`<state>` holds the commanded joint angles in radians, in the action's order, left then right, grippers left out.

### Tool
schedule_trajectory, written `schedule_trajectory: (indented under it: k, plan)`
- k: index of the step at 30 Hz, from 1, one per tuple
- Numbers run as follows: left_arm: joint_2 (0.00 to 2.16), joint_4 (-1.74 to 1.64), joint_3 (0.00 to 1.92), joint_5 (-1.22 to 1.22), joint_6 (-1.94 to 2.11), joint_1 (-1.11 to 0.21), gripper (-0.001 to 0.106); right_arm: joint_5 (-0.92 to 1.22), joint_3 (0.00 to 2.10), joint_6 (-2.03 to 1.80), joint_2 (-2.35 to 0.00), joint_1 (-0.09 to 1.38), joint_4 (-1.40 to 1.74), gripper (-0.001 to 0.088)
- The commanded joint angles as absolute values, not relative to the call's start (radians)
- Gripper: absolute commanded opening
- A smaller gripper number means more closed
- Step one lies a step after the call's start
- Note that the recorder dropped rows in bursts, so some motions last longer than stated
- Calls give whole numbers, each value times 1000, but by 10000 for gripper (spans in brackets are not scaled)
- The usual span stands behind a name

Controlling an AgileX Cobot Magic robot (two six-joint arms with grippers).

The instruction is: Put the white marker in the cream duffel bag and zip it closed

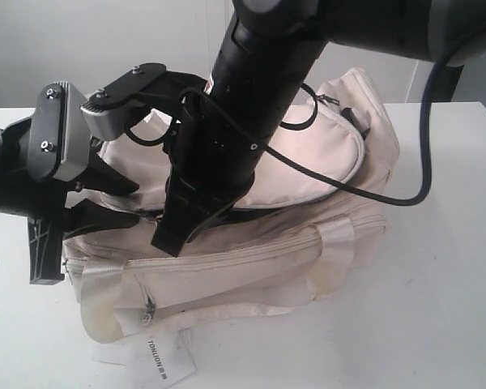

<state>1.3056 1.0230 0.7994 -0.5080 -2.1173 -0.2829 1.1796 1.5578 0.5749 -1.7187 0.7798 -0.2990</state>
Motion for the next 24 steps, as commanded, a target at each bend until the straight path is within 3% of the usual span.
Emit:
schedule_trajectory:
  k: [2, 5, 24]
  plan:
    - [1306, 999, 799, -511, -2117, -283, 305, 1180, 1558, 575, -1719, 780, -299, 0]
    - [1306, 971, 799, -530, -2097, -283, 1, 1180, 1558, 575, -1719, 780, -299, 0]
    - [1304, 971, 799, -523, -2091, -283, 0, 1221, 1558, 573, -1719, 777, -200, 0]
